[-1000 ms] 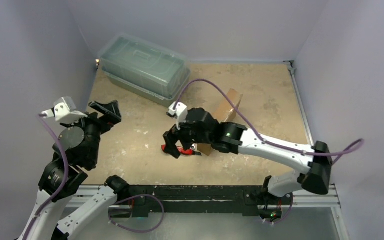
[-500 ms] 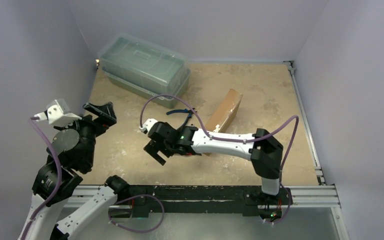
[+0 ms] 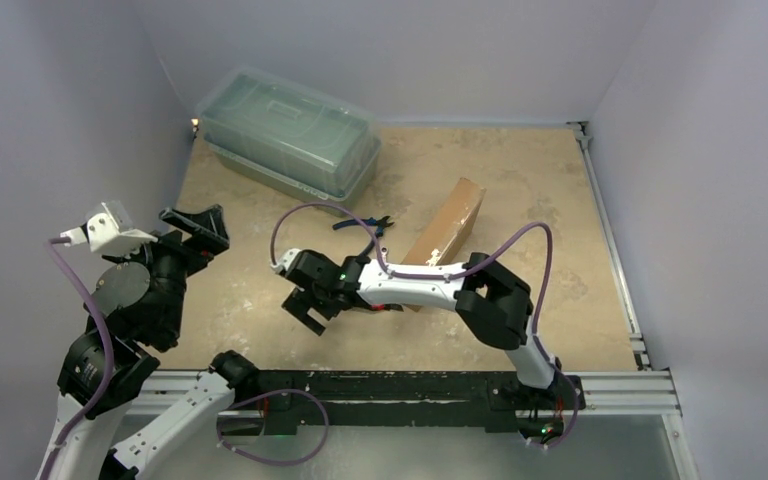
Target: Unpack the express box
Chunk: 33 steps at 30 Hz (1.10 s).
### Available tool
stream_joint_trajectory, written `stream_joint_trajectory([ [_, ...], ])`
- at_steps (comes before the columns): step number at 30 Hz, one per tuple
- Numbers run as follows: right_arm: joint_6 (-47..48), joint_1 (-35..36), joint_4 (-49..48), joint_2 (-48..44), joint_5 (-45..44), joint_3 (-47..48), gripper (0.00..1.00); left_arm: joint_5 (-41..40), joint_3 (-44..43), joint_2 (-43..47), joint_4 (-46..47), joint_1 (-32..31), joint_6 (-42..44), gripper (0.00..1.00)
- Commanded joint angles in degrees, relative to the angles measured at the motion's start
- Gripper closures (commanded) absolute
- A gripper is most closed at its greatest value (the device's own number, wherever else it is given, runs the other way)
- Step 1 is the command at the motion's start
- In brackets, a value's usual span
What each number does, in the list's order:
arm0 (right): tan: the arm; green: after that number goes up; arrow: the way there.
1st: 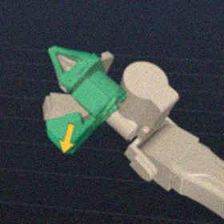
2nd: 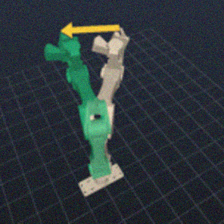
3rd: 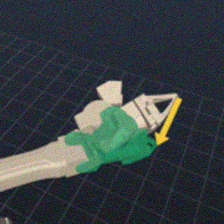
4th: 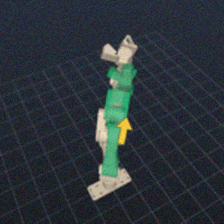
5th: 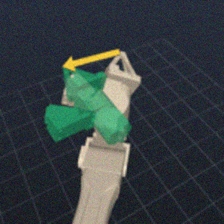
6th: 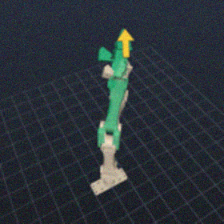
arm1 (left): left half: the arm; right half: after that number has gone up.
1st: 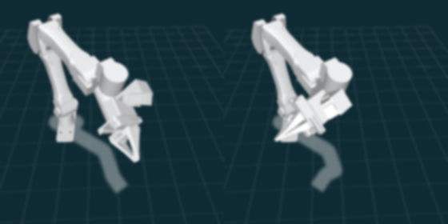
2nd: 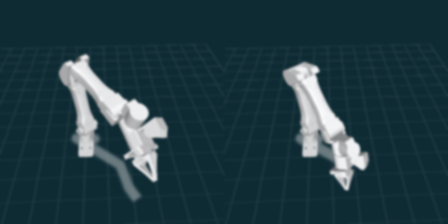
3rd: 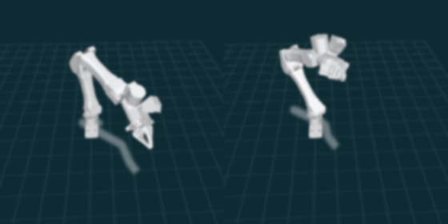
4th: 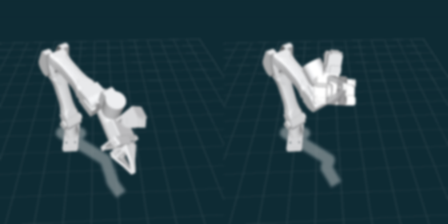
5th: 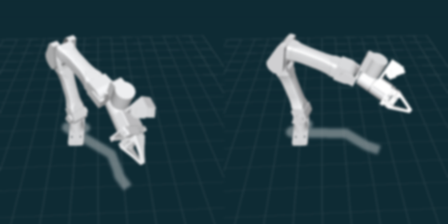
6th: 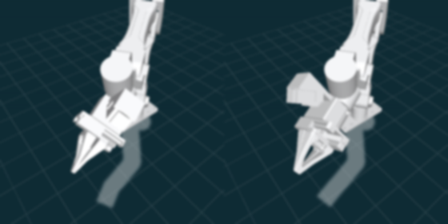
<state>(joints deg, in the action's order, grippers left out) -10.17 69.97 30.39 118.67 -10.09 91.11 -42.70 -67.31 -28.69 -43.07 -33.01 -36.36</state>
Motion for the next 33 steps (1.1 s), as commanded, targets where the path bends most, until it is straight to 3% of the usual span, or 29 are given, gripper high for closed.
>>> stream_joint_trajectory([
  [1, 0.82, -3.09, -3.43, -1.92, 3.49, 1.06, 0.02, 1.66, -0.72, 0.04, 0.23, 0.07, -0.32, 0.09],
  [8, 3.75, -5.37, -3.31, -0.09, 6.38, 0.46, 0.04, 3.45, 0.99, -1.46, 1.12, 0.07, -0.64, 0.1],
  [16, 5.37, -5.55, -6.25, -0.73, 7.83, -3.11, 0.19, 4.7, 2.0, -1.98, 1.67, 0.08, -0.91, 0.1],
  [24, 7.74, -5.55, -10.53, -1.56, 6.11, -7.54, 0.21, 5.06, 2.09, -1.28, 1.32, 0.08, -1.52, 0.1],
  [29, 8.9, -5.48, -14.21, -1.54, 6.14, -8.15, 0.38, 5.37, 1.57, -1.5, 0.86, 0.13, -1.71, 0.12],
  [33, 8.8, -5.05, -15.51, -4.78, 4.29, -8.58, 0.63, 5.34, 1.31, -1.15, 0.8, 0.07, -1.65, 0.12],
])
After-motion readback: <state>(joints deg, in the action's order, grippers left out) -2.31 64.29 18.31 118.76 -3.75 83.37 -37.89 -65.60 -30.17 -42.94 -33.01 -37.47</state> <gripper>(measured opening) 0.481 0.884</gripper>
